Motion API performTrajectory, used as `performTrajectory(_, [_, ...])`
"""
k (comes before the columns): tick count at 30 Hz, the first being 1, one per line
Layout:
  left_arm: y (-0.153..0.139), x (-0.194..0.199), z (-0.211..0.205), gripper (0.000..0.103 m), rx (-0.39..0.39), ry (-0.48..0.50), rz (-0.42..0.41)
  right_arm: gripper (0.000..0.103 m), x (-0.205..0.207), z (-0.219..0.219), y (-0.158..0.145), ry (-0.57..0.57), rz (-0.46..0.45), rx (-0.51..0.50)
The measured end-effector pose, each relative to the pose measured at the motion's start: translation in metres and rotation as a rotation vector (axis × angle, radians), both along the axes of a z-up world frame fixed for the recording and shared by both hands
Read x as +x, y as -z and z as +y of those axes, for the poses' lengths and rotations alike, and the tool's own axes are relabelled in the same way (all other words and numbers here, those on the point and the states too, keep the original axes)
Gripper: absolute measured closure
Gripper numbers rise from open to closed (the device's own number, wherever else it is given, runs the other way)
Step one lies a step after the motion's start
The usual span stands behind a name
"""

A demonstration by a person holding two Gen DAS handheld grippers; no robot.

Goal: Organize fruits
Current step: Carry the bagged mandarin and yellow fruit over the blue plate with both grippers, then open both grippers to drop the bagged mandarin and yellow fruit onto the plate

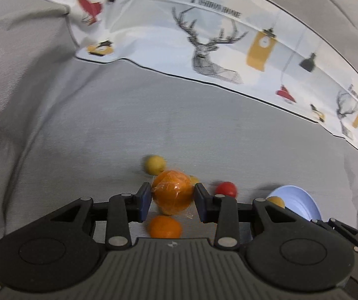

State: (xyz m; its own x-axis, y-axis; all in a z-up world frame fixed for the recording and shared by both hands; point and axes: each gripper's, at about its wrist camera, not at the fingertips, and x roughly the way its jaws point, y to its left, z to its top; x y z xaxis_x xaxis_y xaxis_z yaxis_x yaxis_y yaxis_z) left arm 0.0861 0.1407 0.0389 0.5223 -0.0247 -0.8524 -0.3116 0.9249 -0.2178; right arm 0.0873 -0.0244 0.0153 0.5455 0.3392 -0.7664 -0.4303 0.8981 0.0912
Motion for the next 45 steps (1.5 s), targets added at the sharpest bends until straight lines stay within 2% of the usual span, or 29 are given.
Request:
performTrajectory(7, [0.001,0.006,-0.025,0.062,-0.028,0.067,-0.024,0.077,0.005,-0.043,-0.009,0.07,-0.018,0.0])
performTrajectory(11, [-0.003,0.007,-0.043,0.062,-0.054,0.115,-0.073,0.077,0.007,-0.07,-0.009,0.119,-0.021,0.001])
performTrajectory(19, [-0.01,0.007,-0.088,0.062,-0.039,0.275,-0.147,0.077,0.012,-0.113,-0.006,0.239,-0.027,-0.008])
performTrajectory(23, [-0.01,0.007,-0.094,0.062,-0.089,0.296,-0.17,0.077,0.014,-0.126,-0.003,0.288,-0.007,0.004])
performTrajectory(28, [-0.002,0.008,-0.108,0.062,-0.105,0.354,-0.137,0.077,0.016,-0.128,0.0,0.296,0.009,0.015])
performTrajectory(34, [0.011,0.004,-0.136,0.062,-0.054,0.438,-0.103,0.077,0.019,-0.123,0.002,0.287,0.022,0.003])
performTrajectory(45, [0.018,0.004,-0.146,0.062,-0.017,0.456,-0.083,0.077,0.021,-0.122,0.01,0.298,0.049,-0.026])
